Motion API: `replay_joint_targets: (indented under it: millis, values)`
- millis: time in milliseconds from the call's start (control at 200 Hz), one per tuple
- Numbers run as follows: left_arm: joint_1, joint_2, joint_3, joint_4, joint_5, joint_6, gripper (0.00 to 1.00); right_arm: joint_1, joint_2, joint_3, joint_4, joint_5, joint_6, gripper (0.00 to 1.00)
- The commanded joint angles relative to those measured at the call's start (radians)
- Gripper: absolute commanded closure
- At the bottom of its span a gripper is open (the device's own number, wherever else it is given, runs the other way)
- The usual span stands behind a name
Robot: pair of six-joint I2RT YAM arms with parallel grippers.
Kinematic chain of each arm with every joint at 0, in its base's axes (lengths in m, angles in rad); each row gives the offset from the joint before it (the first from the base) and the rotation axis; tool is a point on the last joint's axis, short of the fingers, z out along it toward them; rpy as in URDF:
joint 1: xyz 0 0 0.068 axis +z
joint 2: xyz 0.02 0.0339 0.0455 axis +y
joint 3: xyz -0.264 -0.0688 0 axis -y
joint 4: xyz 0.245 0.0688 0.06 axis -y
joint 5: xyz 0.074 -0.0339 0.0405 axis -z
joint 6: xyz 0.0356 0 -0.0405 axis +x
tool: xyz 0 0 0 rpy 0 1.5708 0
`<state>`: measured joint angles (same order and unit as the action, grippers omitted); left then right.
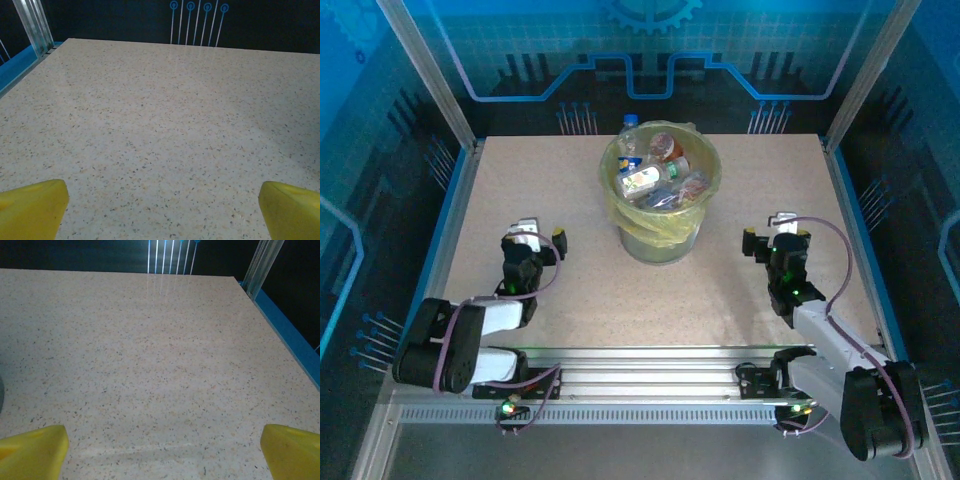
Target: Put the plastic bottles in the bin
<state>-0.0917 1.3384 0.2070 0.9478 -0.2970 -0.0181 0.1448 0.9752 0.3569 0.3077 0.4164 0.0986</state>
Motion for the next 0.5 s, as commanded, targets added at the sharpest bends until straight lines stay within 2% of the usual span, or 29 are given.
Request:
replay_joint_targets:
  millis: [0, 205, 325, 450, 495]
  values:
    - [0.018, 0.069, 0.017, 0.135, 0.03, 0.027, 0.01, -0.02, 0.006, -0.018, 0.061, -0.021, -0.008, 0.0]
    - [0.021, 0.249, 0.031, 0.305, 0.042, 0.047, 0.01, -0.025, 0.019, -0.018, 0.079, -0.04, -0.008, 0.0]
    - [0.033, 0.23, 0.064, 0.211, 0.09, 0.035, 0.01, -0.027, 0.03, -0.022, 0.093, -0.058, -0.013, 0.0]
    - [0.063, 0.214, 0.182, -0.039, 0.19, 0.029, 0.01, -0.028, 0.044, -0.025, 0.122, -0.087, -0.016, 0.0]
    - [0.096, 0.212, 0.176, -0.031, 0.239, 0.008, 0.01, -0.028, 0.049, -0.027, 0.136, -0.101, -0.018, 0.0]
